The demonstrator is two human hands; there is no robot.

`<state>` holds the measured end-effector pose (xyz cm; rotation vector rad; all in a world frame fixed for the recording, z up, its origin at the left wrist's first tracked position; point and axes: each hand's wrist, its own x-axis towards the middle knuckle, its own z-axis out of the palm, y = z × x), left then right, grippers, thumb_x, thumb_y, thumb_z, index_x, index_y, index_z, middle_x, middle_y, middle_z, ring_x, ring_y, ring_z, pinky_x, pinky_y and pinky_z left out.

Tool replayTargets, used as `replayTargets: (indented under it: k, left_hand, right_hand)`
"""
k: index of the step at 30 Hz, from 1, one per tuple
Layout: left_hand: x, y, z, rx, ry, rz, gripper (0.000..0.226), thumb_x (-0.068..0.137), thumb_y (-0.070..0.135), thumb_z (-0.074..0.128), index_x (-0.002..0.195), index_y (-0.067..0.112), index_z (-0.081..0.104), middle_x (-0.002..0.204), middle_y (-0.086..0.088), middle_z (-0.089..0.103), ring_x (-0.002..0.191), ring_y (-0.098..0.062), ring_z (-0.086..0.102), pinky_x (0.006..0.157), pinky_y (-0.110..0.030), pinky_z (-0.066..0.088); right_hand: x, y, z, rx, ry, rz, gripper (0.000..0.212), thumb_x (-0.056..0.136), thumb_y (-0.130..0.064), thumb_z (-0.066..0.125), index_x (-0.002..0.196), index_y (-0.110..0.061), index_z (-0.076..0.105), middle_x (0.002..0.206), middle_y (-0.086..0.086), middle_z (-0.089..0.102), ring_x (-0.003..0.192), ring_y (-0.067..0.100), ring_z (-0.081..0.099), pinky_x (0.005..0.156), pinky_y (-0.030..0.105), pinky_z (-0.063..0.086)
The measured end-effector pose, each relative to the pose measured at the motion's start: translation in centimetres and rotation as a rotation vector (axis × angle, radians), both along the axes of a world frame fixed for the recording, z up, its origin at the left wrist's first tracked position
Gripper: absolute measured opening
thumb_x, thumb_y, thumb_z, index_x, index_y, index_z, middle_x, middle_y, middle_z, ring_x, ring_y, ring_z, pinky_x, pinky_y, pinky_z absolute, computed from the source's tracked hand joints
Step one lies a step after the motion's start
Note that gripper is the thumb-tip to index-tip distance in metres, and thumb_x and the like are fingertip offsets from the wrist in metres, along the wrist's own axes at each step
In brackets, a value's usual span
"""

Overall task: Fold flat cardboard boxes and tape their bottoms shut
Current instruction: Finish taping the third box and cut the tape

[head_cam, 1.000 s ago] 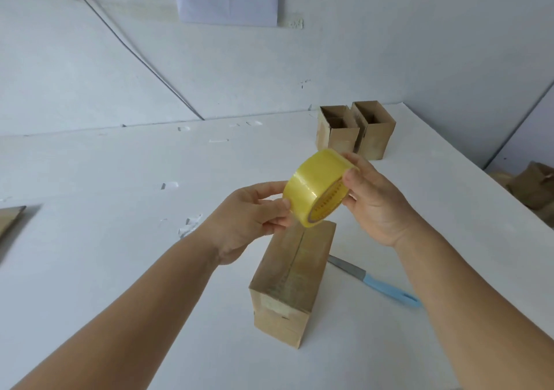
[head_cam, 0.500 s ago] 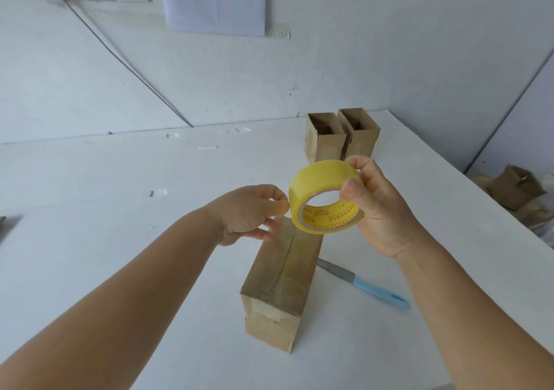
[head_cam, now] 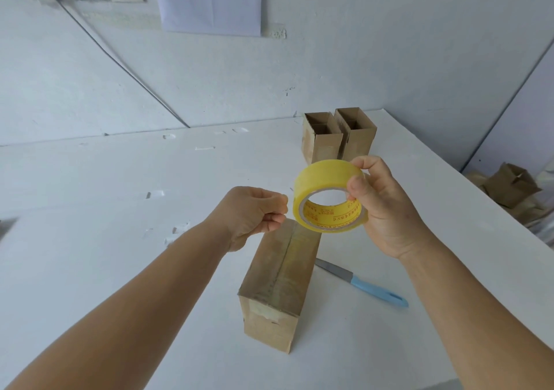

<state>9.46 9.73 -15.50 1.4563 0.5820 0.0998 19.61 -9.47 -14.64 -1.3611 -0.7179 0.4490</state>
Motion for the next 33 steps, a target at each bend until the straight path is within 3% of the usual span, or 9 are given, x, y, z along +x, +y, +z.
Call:
replayTargets:
  k: [5, 12, 17, 19, 23, 26, 33]
  left_hand:
    - [0.2, 1.6, 0.4, 0.251, 0.025, -0.125, 0.008, 0.08, 0.002, 0.064, 0.077, -0.004, 0.068, 0.067, -0.008, 0.058, 0.063, -0.014, 0.055, 0.07, -0.025, 0.056]
    - [0.5, 3.9, 0.2, 0.427, 0.118, -0.173, 0.009, 0.082, 0.008, 0.065, 0.079, 0.004, 0.071, 0.068, -0.003, 0.068, 0.061, -0.011, 0.061, 0.061, -0.02, 0.054]
    - [0.9, 4.7, -0.3, 0.472, 0.156, -0.212, 0.008, 0.081, 0.007, 0.065, 0.079, 0.003, 0.071, 0.068, -0.002, 0.068, 0.062, -0.012, 0.062, 0.062, -0.022, 0.054]
    - [1.0, 4.9, -0.5, 0.468, 0.167, -0.231, 0.008, 0.082, 0.008, 0.065, 0.077, 0.005, 0.071, 0.067, -0.001, 0.068, 0.062, -0.011, 0.062, 0.062, -0.022, 0.053]
    - [1.4, 5.3, -0.9, 0.456, 0.165, -0.233, 0.012, 0.085, 0.009, 0.061, 0.076, 0.006, 0.069, 0.065, 0.002, 0.068, 0.061, -0.01, 0.062, 0.061, -0.021, 0.053]
    - [1.7, 5.3, -1.3, 0.464, 0.176, -0.237, 0.012, 0.086, 0.008, 0.057, 0.083, 0.004, 0.068, 0.069, 0.0, 0.069, 0.062, -0.012, 0.06, 0.062, -0.023, 0.053]
    - [2.3, 5.6, -2.5, 0.507, 0.211, -0.25, 0.013, 0.087, 0.008, 0.053, 0.084, 0.007, 0.066, 0.069, 0.001, 0.068, 0.061, -0.012, 0.059, 0.059, -0.021, 0.051]
  right_hand:
    - [0.5, -0.7, -0.3, -0.117, -0.104, -0.093, 0.032, 0.054, -0.053, 0.075, 0.08, -0.044, 0.06, 0.07, -0.013, 0.06, 0.068, 0.004, 0.057, 0.067, 0.026, 0.044]
    - [0.5, -1.9, -0.1, -0.489, -0.307, -0.197, 0.052, 0.043, -0.064, 0.072, 0.085, -0.037, 0.056, 0.089, -0.006, 0.06, 0.078, 0.013, 0.057, 0.063, 0.029, 0.045]
    - [0.3, -2.4, -0.9, -0.851, -0.485, -0.249, 0.044, 0.056, -0.061, 0.076, 0.086, -0.043, 0.049, 0.091, -0.016, 0.051, 0.08, 0.005, 0.05, 0.055, 0.025, 0.036]
    - [0.4, -2.7, -1.3, -0.866, -0.462, -0.243, 0.04, 0.062, -0.063, 0.072, 0.086, -0.041, 0.049, 0.091, -0.015, 0.051, 0.079, 0.006, 0.051, 0.055, 0.025, 0.036]
    - [0.3, -2.3, -2.0, -0.84, -0.46, -0.239, 0.032, 0.082, -0.063, 0.048, 0.086, -0.031, 0.051, 0.091, -0.002, 0.059, 0.078, 0.01, 0.054, 0.062, 0.027, 0.041]
    - [0.1, -2.0, -2.7, -0.873, -0.451, -0.28, 0.026, 0.084, -0.055, 0.047, 0.083, -0.029, 0.051, 0.085, 0.005, 0.062, 0.071, 0.016, 0.055, 0.062, 0.03, 0.042]
    - [-0.2, -1.4, -4.0, -0.893, -0.39, -0.31, 0.023, 0.08, -0.054, 0.049, 0.079, -0.031, 0.051, 0.077, 0.003, 0.06, 0.068, 0.015, 0.054, 0.058, 0.03, 0.04]
